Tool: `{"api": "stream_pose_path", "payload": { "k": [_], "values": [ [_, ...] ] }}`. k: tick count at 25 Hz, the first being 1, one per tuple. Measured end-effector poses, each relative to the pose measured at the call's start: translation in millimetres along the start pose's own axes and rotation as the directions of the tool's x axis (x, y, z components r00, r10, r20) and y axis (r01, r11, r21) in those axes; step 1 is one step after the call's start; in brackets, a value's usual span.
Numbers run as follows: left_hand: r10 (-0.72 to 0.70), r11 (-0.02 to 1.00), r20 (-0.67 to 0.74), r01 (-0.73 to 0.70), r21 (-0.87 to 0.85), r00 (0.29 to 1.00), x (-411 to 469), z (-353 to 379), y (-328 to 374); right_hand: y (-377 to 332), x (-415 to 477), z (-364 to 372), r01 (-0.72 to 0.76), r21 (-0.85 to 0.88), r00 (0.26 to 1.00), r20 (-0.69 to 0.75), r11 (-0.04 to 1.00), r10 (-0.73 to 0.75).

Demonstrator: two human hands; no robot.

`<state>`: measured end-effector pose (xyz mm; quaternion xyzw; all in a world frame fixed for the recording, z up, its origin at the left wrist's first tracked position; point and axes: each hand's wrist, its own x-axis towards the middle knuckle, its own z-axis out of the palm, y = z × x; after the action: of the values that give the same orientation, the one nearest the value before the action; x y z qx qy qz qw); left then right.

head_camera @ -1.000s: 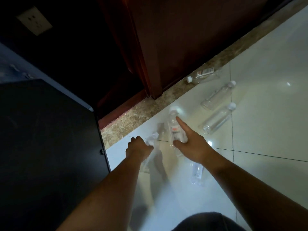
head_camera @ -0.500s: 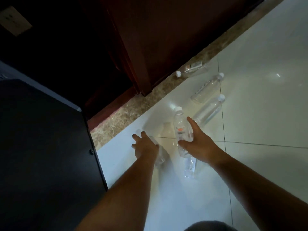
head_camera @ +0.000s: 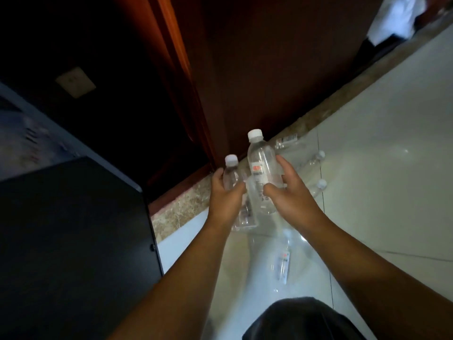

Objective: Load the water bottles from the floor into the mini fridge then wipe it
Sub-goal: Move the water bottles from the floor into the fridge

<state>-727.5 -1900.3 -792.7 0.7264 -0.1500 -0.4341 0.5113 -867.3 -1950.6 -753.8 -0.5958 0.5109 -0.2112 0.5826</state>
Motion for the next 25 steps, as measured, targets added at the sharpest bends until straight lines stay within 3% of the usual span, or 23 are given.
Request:
{"api": "stream_pose_path", "payload": {
  "k": [5,9,12,16,19,25],
  "values": [
    [0.201,0.941,0.007,-0.191,-0.28,0.98,-55,-28,153,-139,-9,-6,0.286,0.158,0.958,-0.039,0.945,-0.284],
    [0.414,0.881,-0.078,-0.421,-0.218,0.907,-107,-63,256,-236,-35,0,0.496,0.239,0.864,-0.037,0.835,-0.503],
    [0.5,0.851,-0.132,-0.514,-0.107,0.856,-140,-93,320,-295,-54,15,0.585,0.345,0.793,-0.054,0.734,-0.607],
    [0.602,0.794,-0.197,-0.605,0.053,0.774,-182,-147,384,-361,-89,50,0.633,0.5,0.713,-0.079,0.591,-0.697],
    [0.643,0.764,-0.211,-0.635,0.115,0.736,-210,-200,396,-385,-123,90,0.597,0.592,0.678,-0.013,0.54,-0.735],
    [0.606,0.788,-0.261,-0.613,0.066,0.751,-262,-329,335,-367,-207,192,0.46,0.677,0.61,0.23,0.575,-0.759]
  ]
}}
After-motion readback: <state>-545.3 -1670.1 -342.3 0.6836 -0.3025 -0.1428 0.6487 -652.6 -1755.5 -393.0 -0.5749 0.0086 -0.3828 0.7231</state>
